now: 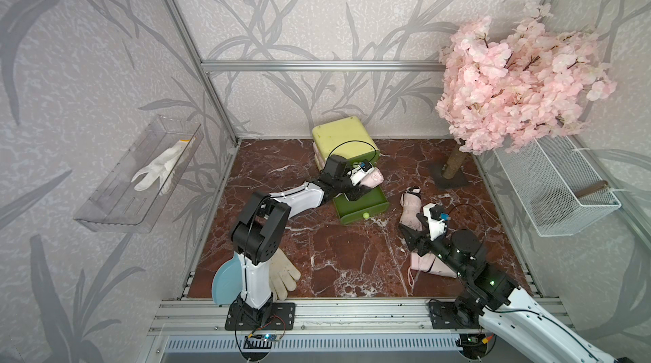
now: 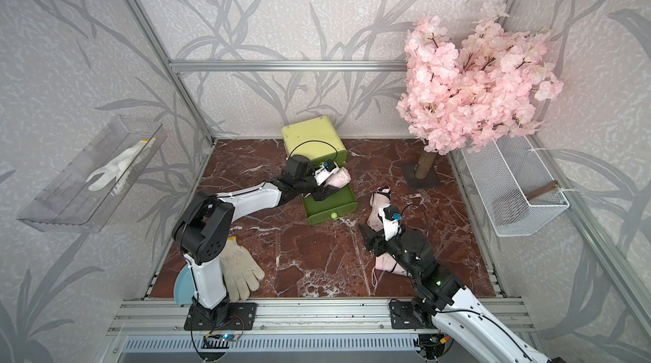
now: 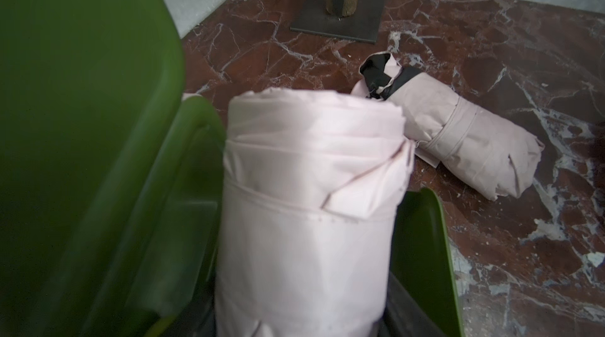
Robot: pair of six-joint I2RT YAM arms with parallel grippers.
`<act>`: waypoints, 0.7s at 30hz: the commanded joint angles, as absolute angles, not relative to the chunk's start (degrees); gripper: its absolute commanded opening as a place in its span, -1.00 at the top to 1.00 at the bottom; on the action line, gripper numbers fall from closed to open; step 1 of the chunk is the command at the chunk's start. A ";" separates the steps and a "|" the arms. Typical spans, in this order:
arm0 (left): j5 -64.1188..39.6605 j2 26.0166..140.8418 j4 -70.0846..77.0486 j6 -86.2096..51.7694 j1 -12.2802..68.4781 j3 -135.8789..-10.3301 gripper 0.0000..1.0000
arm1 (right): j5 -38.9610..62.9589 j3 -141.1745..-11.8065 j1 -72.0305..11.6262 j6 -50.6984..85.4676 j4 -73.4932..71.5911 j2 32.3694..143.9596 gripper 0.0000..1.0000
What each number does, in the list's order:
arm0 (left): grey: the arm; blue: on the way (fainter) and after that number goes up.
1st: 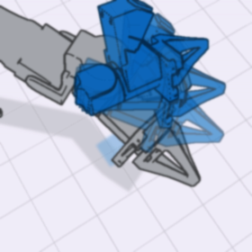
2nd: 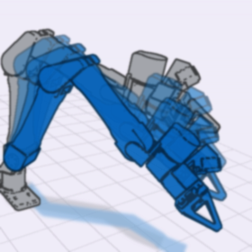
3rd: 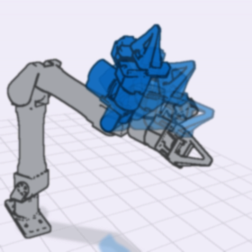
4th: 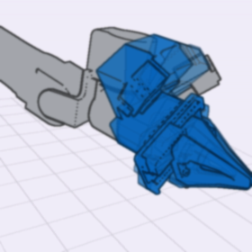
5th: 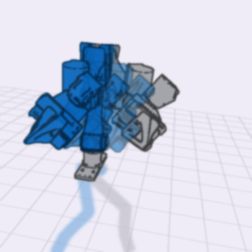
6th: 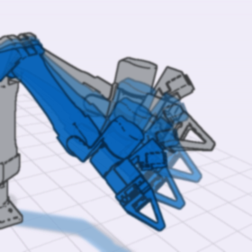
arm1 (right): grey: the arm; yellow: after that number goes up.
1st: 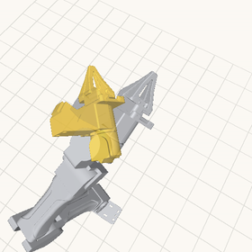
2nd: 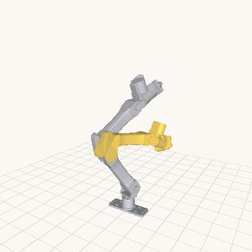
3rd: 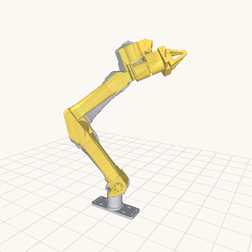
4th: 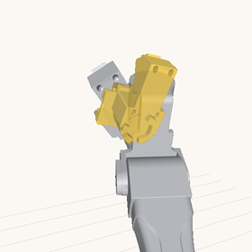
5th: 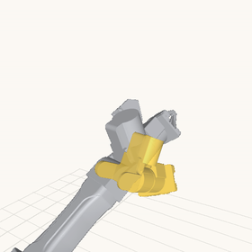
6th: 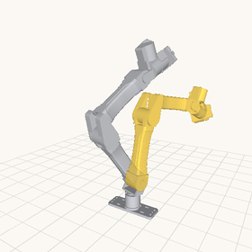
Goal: Place the umbrella in the drawer by color
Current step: Place the umbrella in the drawer.
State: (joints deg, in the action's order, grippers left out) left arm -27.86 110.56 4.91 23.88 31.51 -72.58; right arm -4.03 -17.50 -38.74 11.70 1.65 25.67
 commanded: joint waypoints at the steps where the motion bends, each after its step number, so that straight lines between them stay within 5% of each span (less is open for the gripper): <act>1: -23.82 112.07 -5.98 33.10 32.40 -78.44 -0.23 | -3.98 -17.25 -38.67 11.14 1.84 24.88 -0.56; 11: -2.63 115.46 -8.88 37.40 35.84 -81.97 -0.71 | -3.69 -17.24 -38.67 11.44 2.62 23.93 -0.56; 16: 9.38 116.38 -9.13 38.23 38.85 -83.81 -0.73 | -3.53 -17.35 -38.67 11.83 3.25 23.51 -0.57; 21: 10.80 113.61 -9.15 34.04 40.43 -84.45 -0.74 | -7.20 -19.29 -38.67 14.07 7.36 25.19 -0.54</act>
